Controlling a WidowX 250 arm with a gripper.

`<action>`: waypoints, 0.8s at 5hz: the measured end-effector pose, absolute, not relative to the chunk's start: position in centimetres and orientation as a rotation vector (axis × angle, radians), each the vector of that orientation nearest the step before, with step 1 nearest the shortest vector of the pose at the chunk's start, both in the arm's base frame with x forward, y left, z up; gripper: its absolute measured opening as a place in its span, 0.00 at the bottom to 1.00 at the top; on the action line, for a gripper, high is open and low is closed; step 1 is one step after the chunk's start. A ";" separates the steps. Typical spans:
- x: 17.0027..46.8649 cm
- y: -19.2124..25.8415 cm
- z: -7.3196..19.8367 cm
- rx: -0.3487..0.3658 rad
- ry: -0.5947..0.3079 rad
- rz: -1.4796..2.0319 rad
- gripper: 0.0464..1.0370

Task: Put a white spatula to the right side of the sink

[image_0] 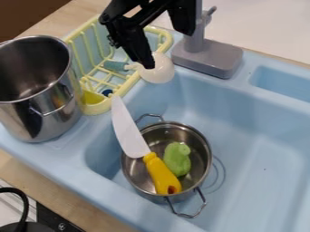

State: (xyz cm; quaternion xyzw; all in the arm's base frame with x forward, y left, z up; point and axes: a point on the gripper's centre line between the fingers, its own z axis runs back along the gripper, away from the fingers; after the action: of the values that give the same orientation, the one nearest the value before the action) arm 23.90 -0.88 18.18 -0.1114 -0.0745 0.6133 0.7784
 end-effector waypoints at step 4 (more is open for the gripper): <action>24.9 3.2 17.2 -0.241 -0.166 1.450 0.96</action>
State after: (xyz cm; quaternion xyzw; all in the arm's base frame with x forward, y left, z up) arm 24.85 3.18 17.16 -0.1098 -0.0756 0.6609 0.7386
